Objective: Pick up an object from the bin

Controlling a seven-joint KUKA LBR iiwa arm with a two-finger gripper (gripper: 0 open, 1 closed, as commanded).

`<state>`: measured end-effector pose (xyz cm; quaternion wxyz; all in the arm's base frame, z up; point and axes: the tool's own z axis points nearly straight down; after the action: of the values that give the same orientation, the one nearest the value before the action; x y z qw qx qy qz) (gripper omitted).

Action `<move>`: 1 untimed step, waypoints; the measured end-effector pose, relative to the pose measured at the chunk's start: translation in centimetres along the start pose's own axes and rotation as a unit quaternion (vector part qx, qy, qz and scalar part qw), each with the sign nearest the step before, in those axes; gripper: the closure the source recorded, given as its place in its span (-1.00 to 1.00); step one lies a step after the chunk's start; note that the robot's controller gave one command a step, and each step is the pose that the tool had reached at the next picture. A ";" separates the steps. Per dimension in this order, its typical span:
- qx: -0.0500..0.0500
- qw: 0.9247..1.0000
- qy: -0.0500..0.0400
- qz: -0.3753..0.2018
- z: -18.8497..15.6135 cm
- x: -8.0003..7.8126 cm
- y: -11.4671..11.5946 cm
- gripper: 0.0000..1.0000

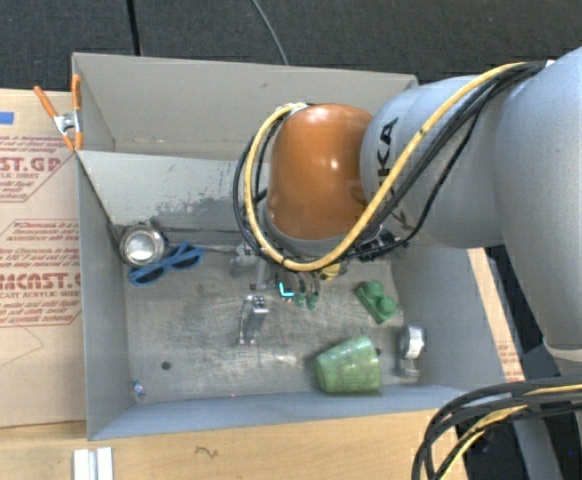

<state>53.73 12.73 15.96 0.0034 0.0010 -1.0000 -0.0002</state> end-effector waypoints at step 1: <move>-0.001 1.000 -0.006 0.009 8.9 3.9 -3.2 -1.00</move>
Offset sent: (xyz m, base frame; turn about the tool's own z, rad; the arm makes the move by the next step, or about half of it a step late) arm -0.0409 -0.0331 -0.0896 0.0168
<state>49.77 9.51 7.04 -0.0028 -0.0084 -1.0000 -0.0016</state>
